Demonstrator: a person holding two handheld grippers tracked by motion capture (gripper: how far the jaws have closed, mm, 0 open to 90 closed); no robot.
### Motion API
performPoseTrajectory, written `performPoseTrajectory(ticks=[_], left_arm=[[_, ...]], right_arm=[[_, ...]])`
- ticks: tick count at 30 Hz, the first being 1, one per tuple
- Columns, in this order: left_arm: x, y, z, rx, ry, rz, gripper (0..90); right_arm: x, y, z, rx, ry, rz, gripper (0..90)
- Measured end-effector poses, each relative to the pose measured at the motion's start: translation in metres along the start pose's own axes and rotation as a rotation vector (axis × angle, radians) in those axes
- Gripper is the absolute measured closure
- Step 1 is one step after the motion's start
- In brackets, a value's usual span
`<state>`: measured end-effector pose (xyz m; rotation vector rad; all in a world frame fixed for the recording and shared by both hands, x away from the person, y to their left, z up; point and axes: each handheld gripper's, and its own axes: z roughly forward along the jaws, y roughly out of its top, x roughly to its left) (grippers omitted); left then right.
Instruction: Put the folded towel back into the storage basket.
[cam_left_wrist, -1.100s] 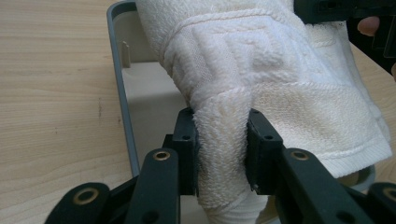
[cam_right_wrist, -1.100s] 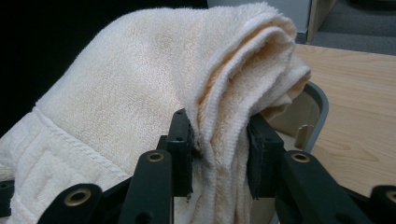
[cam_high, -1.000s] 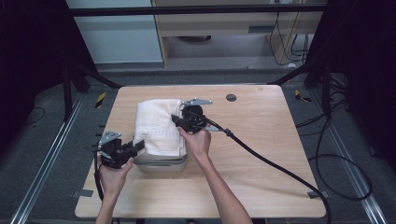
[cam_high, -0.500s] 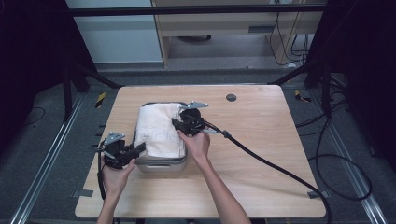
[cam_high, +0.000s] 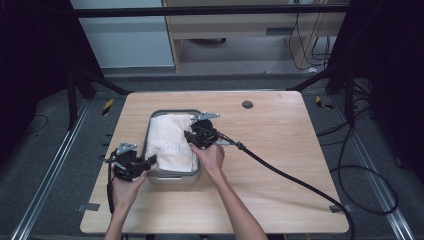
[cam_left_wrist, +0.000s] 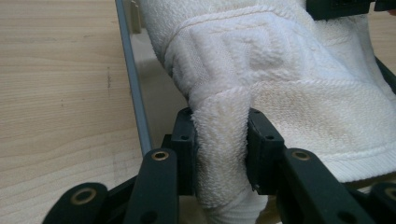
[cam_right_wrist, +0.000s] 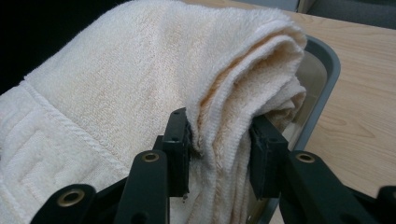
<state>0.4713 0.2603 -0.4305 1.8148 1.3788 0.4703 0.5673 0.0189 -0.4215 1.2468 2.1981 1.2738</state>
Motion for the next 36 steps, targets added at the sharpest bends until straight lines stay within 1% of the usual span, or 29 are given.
performPoseTrajectory(ticks=[2,3,6,8,9,10,11,13,16,20,24,25,26,28,30,31,32,34,36], left_arm=[[0.0,0.0,0.002,0.004,0.013,0.002,65.1],[0.0,0.0,0.002,0.006,0.019,0.002,62.2],[0.0,0.0,0.002,0.0,0.022,0.002,60.8],[-0.002,0.001,0.001,-0.005,0.042,0.02,58.4],[-0.003,0.001,0.0,-0.014,0.056,0.032,56.3],[-0.004,0.002,-0.001,-0.023,0.055,0.038,56.2],[-0.004,0.002,-0.002,-0.038,0.044,0.031,56.0],[-0.004,0.004,-0.007,-0.065,0.041,0.027,55.9],[-0.005,0.006,-0.014,-0.117,0.041,0.032,55.0],[-0.004,0.008,-0.023,-0.176,0.024,0.024,52.4],[-0.007,0.009,-0.029,-0.228,0.018,0.045,48.2],[-0.008,0.009,-0.03,-0.235,0.017,0.051,45.8],[-0.009,0.01,-0.03,-0.242,0.019,0.057,45.8],[-0.011,0.01,-0.031,-0.253,0.016,0.062,43.8],[-0.013,0.009,-0.031,-0.254,0.008,0.073,41.4],[-0.014,0.009,-0.03,-0.255,0.009,0.08,39.8],[-0.015,0.009,-0.03,-0.256,0.008,0.087,39.8],[-0.017,0.008,-0.029,-0.255,0.0,0.097,37.8],[-0.019,0.007,-0.028,-0.252,-0.001,0.111,36.1]], right_arm=[[0.0,-0.001,0.001,0.005,-0.007,-0.005,62.2],[0.0,-0.002,0.002,0.009,-0.017,-0.018,59.0],[0.0,-0.003,0.003,0.02,-0.03,-0.031,56.4],[-0.001,-0.004,0.004,0.028,-0.04,-0.042,53.1],[-0.001,-0.005,0.004,0.018,-0.047,-0.057,52.3],[-0.001,-0.005,0.003,-0.015,-0.045,-0.067,51.1],[-0.001,-0.004,-0.001,-0.044,-0.036,-0.072,49.7],[0.0,-0.002,-0.003,-0.053,-0.035,-0.079,48.6],[-0.001,0.002,-0.01,-0.078,-0.039,-0.089,46.1],[-0.001,0.004,-0.021,-0.109,-0.041,-0.104,41.1],[-0.003,0.006,-0.032,-0.132,-0.043,-0.124,34.1],[-0.006,0.006,-0.039,-0.15,-0.041,-0.126,31.2],[-0.006,0.006,-0.039,-0.15,-0.041,-0.126,31.2],[-0.009,0.007,-0.046,-0.165,-0.037,-0.129,28.3],[-0.013,0.006,-0.054,-0.167,-0.033,-0.137,25.2],[-0.017,0.004,-0.061,-0.166,-0.029,-0.14,23.0],[-0.017,0.004,-0.061,-0.166,-0.029,-0.14,23.0],[-0.022,0.001,-0.069,-0.167,-0.035,-0.149,21.6],[-0.029,-0.003,-0.076,-0.172,-0.028,-0.143,20.3]])
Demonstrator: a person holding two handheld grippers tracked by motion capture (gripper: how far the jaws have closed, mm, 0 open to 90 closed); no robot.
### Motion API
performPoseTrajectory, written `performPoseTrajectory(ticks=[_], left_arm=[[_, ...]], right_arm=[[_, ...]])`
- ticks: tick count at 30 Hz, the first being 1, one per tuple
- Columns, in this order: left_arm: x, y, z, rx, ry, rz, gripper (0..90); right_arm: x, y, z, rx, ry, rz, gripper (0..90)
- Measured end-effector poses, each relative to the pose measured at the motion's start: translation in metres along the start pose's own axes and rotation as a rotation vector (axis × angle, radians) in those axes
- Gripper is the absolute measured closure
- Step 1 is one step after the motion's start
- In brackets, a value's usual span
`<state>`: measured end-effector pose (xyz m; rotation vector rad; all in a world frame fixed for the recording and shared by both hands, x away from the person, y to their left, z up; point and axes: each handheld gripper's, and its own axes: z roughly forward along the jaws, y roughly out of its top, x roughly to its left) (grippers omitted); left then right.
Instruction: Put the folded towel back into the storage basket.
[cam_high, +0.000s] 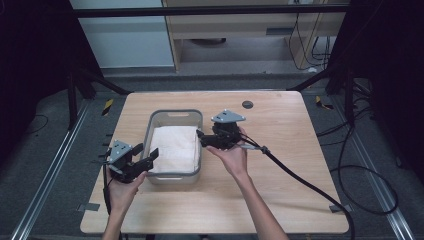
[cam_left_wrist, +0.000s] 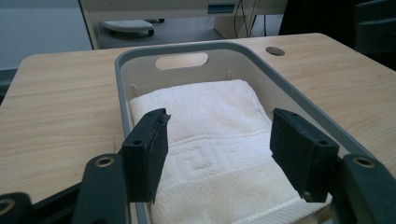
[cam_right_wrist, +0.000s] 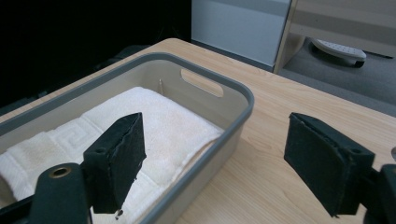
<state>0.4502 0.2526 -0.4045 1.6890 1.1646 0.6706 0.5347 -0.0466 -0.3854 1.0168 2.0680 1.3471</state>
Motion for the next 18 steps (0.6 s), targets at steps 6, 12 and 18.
performPoseTrajectory(ticks=[6,12,18], left_arm=[[-0.005,-0.004,0.003,0.004,-0.012,0.053,30.7],[-0.007,-0.01,0.0,0.005,-0.008,0.068,28.8],[-0.004,-0.017,-0.004,-0.002,-0.016,0.046,28.0]], right_arm=[[-0.021,-0.014,-0.026,-0.023,-0.013,0.017,18.2],[-0.04,-0.028,-0.053,-0.044,-0.006,0.049,16.9],[-0.061,-0.05,-0.081,-0.059,-0.013,0.071,16.0]])
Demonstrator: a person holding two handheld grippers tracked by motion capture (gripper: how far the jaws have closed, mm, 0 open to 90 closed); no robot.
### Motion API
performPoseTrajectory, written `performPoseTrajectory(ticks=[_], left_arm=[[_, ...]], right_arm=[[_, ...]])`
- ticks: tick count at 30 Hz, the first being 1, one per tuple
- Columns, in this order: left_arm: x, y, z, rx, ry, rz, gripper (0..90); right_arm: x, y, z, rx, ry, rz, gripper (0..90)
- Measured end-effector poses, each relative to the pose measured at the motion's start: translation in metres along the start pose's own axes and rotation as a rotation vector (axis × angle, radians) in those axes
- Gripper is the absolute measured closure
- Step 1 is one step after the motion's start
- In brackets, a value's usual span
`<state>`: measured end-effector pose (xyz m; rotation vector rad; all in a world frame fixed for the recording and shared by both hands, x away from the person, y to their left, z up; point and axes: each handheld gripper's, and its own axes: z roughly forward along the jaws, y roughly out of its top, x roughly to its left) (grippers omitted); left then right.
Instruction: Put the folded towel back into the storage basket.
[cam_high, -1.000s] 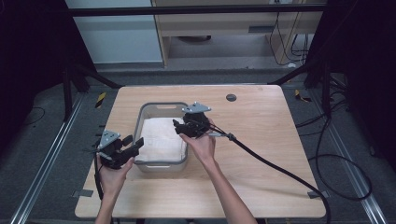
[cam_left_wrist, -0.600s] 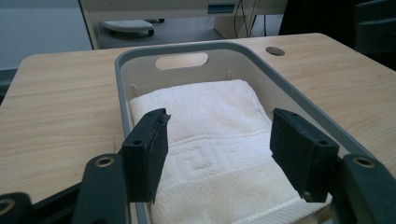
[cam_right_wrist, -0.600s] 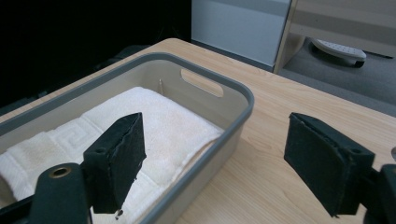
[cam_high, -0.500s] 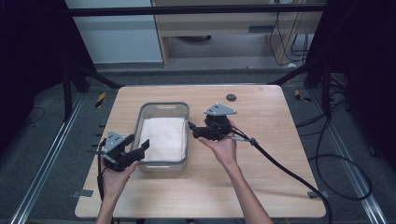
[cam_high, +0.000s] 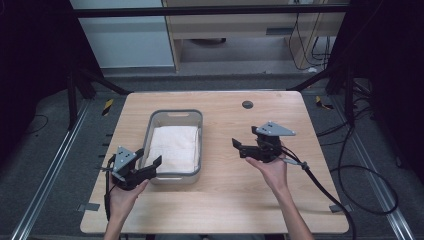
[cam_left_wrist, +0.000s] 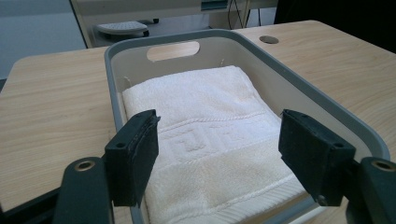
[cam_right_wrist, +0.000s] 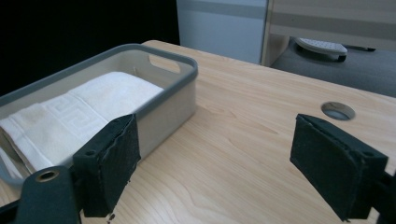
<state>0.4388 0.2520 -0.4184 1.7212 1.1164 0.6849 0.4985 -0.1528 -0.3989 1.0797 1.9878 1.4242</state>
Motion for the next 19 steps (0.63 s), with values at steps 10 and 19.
performPoseTrajectory(ticks=[10,19], left_arm=[[-0.001,-0.007,-0.01,-0.004,0.003,0.026,28.7],[0.002,-0.021,-0.027,0.002,0.021,0.037,29.6]], right_arm=[[-0.034,-0.036,-0.035,0.013,-0.037,0.025,15.1],[-0.054,-0.067,-0.054,0.048,-0.074,0.024,13.1]])
